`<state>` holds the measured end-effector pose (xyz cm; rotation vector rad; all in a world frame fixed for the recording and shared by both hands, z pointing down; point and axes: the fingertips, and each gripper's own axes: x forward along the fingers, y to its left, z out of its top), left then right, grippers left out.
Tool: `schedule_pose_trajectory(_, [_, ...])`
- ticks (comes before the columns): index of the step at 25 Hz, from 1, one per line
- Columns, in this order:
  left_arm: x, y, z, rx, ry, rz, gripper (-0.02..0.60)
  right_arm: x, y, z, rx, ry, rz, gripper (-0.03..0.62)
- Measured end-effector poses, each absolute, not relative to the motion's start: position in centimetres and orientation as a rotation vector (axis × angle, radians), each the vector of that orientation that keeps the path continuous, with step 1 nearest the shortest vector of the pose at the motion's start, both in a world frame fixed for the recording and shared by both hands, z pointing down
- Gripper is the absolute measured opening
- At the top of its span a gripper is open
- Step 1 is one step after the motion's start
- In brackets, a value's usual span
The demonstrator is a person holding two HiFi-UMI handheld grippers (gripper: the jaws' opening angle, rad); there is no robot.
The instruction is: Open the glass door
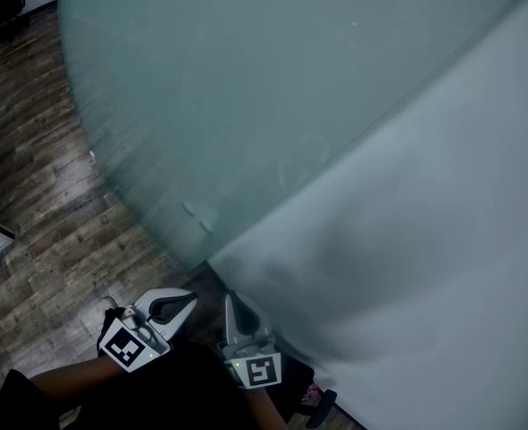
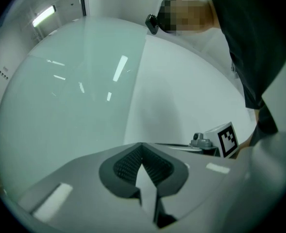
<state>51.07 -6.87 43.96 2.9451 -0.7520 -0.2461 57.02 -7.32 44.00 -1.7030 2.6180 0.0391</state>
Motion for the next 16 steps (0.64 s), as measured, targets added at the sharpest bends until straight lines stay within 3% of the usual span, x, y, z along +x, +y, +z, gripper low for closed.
schedule_pose_trajectory(16, [48.3, -7.2, 44.8, 2.883, -0.894, -0.211, 0.000, 53.1, -7.3, 45.1, -1.563, 2.694, -0.046, 0.000])
